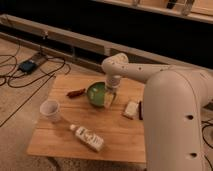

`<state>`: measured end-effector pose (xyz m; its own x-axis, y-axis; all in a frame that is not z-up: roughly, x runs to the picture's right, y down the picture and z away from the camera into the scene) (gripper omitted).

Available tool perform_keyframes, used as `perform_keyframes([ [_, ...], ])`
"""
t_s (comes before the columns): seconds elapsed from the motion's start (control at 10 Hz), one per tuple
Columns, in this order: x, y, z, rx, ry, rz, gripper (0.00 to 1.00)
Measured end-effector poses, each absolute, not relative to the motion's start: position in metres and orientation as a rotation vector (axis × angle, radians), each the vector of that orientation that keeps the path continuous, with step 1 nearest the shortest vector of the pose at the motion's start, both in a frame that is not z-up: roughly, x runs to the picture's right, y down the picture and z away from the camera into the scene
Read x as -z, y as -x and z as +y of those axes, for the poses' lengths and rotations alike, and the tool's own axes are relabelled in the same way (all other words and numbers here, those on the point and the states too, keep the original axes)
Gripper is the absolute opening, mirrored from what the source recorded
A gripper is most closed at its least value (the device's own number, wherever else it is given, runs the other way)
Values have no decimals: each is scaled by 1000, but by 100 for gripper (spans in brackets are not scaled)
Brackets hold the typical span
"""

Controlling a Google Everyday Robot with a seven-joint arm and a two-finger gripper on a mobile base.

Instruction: Place the white sponge in the ceramic bowl

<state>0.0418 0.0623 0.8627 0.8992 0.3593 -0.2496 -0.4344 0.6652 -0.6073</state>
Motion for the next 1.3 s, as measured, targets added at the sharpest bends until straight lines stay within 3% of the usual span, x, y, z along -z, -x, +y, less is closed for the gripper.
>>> perform_keyframes([
  [1.0, -863, -42, 62, -450, 713, 113, 80],
  [1.3, -866, -86, 74, -509, 702, 202, 80],
])
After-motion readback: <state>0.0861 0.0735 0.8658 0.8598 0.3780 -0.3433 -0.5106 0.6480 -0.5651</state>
